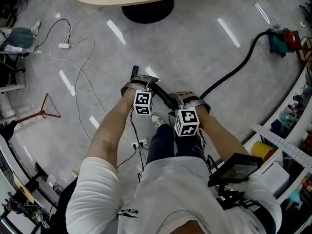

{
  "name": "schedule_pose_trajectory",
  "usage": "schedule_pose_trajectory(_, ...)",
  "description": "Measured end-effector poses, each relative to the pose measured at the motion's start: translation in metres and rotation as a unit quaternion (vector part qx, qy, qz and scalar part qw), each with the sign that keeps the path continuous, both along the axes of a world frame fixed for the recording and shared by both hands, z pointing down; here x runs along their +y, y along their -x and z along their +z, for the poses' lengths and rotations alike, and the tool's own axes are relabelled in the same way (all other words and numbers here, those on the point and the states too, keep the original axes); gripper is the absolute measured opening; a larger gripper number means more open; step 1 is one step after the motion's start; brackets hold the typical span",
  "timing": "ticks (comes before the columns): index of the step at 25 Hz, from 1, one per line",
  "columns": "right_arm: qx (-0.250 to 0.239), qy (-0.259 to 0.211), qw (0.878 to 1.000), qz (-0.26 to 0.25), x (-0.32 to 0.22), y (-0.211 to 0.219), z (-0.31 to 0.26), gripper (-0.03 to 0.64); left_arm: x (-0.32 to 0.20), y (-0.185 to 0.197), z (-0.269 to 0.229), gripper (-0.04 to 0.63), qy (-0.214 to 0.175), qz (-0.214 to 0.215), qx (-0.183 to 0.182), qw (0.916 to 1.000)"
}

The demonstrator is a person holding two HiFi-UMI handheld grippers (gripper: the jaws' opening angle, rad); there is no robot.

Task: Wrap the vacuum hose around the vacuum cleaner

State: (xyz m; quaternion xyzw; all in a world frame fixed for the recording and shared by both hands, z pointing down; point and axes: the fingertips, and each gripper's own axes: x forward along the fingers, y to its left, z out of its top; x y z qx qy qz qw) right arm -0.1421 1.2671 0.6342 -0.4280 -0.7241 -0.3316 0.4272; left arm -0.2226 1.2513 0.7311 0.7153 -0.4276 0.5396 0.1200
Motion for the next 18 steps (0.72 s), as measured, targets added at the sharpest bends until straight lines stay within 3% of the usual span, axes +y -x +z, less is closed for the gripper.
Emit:
schedule_pose_trajectory(2,-0.001,0.0,1.0,0.0,0.001,0.0,0.0,0.354,-0.006,-0.003,0.002,0.252,-0.008,0.009,-0.006,0.9999)
schedule_pose_trajectory(4,-0.002,0.003,1.0,0.005,-0.001,0.0,0.0,0.354,-0.013,-0.003,-0.001,0.144,-0.018,0.006,-0.01,0.9998)
schedule_pose_trajectory(7,-0.003,0.014,0.999,0.032,-0.005,0.003,-0.002,0.354,-0.017,0.005,-0.007,0.138,-0.019,0.0,-0.031,0.9993)
schedule_pose_trajectory(9,0.001,0.035,0.996,0.087,-0.011,0.005,-0.005,0.354,-0.015,0.008,-0.006,0.138,-0.009,-0.005,-0.039,0.9992)
schedule_pose_trajectory(12,0.026,0.078,0.979,0.185,-0.025,-0.004,-0.013,0.354,-0.011,0.011,-0.006,0.138,0.002,-0.013,-0.042,0.999)
schedule_pose_trajectory(14,0.063,0.097,0.968,0.224,-0.026,-0.027,-0.009,0.354,-0.008,0.012,-0.008,0.138,0.004,-0.019,-0.042,0.9989)
schedule_pose_trajectory(18,0.117,0.066,0.959,0.25,-0.024,-0.075,0.019,0.354,-0.006,0.012,-0.011,0.138,0.004,-0.022,-0.041,0.9989)
